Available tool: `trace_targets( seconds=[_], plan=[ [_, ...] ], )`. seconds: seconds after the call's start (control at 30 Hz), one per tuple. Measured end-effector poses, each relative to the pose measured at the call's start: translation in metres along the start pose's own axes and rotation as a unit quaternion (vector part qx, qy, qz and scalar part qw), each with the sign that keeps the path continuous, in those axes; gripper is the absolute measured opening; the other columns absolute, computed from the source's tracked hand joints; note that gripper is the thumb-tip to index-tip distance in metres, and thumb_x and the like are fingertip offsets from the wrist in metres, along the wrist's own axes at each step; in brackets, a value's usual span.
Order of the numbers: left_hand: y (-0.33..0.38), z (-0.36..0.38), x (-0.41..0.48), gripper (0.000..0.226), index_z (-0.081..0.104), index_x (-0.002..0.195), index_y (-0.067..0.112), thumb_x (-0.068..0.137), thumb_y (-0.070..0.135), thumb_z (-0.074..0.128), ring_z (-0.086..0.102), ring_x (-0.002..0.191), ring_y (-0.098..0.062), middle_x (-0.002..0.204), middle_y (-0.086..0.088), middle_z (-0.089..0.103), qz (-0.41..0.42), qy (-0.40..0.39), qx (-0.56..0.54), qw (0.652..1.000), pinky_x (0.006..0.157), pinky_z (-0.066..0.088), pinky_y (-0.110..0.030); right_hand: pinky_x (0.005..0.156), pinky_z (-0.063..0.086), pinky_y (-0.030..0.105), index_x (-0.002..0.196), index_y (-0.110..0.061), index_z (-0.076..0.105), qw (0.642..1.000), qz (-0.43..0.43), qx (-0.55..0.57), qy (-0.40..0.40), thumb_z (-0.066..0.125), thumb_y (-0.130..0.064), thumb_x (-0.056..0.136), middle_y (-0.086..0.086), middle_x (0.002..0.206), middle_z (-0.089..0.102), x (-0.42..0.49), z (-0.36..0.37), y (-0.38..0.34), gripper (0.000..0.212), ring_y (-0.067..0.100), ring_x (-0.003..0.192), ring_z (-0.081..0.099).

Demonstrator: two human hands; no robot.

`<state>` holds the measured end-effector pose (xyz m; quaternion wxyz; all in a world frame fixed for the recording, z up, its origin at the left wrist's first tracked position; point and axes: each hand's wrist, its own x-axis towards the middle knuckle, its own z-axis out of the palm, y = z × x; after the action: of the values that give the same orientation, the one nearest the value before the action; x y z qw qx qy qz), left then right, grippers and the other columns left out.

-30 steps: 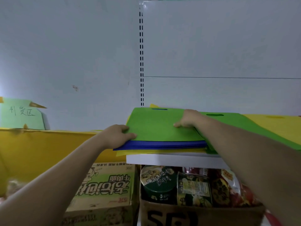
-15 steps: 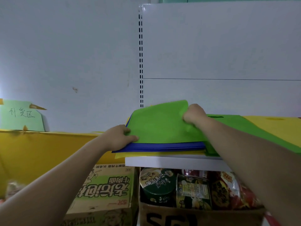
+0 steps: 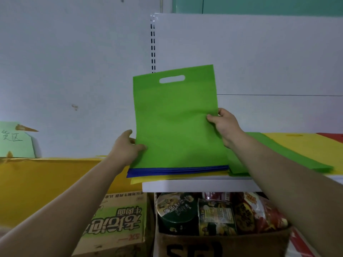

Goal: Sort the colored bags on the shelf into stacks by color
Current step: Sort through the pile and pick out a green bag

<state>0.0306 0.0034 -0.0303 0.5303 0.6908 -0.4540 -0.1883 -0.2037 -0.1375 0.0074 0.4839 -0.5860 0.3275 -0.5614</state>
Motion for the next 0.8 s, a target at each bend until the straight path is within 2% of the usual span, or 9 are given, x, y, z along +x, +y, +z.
trace_targets(
  seconds=[0.07,0.17,0.27,0.4,0.53,0.63,0.8],
  plan=[
    [0.001,-0.002,-0.001,0.064,0.037,0.142,0.009,0.084,-0.002,0.062,0.058,0.081,-0.024,0.089,-0.004,0.055,0.018,0.024,-0.04,0.999,0.069,0.048,-0.032,0.065,0.054,0.03,0.096,-0.018,0.06,1.0,-0.001,-0.023,0.005,0.057,0.003,0.087,0.005,0.089,0.068,-0.003,-0.003,-0.002,0.023,0.02,0.074,0.066],
    [0.004,-0.005,-0.004,0.054,0.05,0.133,0.012,0.084,-0.01,0.055,0.052,0.065,-0.015,0.08,0.0,0.051,0.06,0.039,-0.041,0.997,0.055,0.04,-0.026,0.067,0.054,0.03,0.104,-0.016,0.056,0.998,-0.016,-0.058,0.03,0.059,0.001,0.086,0.006,0.094,0.067,-0.006,-0.01,-0.005,0.025,0.02,0.077,0.065],
    [0.008,-0.003,-0.011,0.054,0.055,0.128,0.019,0.083,-0.01,0.053,0.05,0.065,-0.012,0.079,0.003,0.051,0.11,0.044,-0.007,0.993,0.057,0.042,-0.026,0.069,0.053,0.028,0.104,-0.017,0.055,0.994,-0.041,-0.068,0.081,0.06,-0.011,0.09,0.002,0.095,0.066,-0.008,-0.015,-0.008,0.016,0.017,0.08,0.065],
    [0.011,0.009,-0.019,0.053,0.056,0.126,0.021,0.083,-0.009,0.052,0.052,0.067,-0.012,0.08,0.007,0.052,0.134,0.029,0.003,0.991,0.062,0.042,-0.027,0.072,0.051,0.028,0.101,-0.016,0.058,0.982,-0.076,-0.094,0.147,0.058,-0.012,0.09,0.006,0.099,0.065,-0.012,-0.027,-0.01,0.012,0.02,0.082,0.063],
    [0.018,0.027,-0.027,0.054,0.055,0.127,0.02,0.082,-0.01,0.052,0.052,0.071,-0.013,0.079,0.011,0.051,0.147,0.026,-0.005,0.989,0.059,0.039,-0.024,0.079,0.054,0.034,0.102,-0.017,0.058,0.976,-0.084,-0.12,0.159,0.06,-0.015,0.088,0.007,0.105,0.066,-0.009,-0.049,-0.015,0.015,0.023,0.09,0.065],
    [0.027,0.046,-0.032,0.055,0.053,0.13,0.02,0.083,-0.008,0.054,0.05,0.073,-0.014,0.082,0.007,0.051,0.154,0.025,0.007,0.988,0.057,0.037,-0.021,0.082,0.056,0.041,0.096,-0.019,0.058,0.977,-0.079,-0.109,0.168,0.061,-0.016,0.087,0.009,0.105,0.068,-0.002,-0.072,-0.021,0.01,0.025,0.09,0.067],
    [0.055,0.09,-0.041,0.052,0.053,0.128,0.022,0.084,-0.006,0.055,0.05,0.068,-0.006,0.081,0.011,0.05,0.175,0.033,0.028,0.984,0.057,0.038,-0.02,0.082,0.056,0.038,0.097,-0.017,0.057,0.974,-0.089,-0.12,0.171,0.06,-0.016,0.088,0.008,0.104,0.067,0.014,-0.123,-0.03,0.009,0.023,0.086,0.066]
  ],
)
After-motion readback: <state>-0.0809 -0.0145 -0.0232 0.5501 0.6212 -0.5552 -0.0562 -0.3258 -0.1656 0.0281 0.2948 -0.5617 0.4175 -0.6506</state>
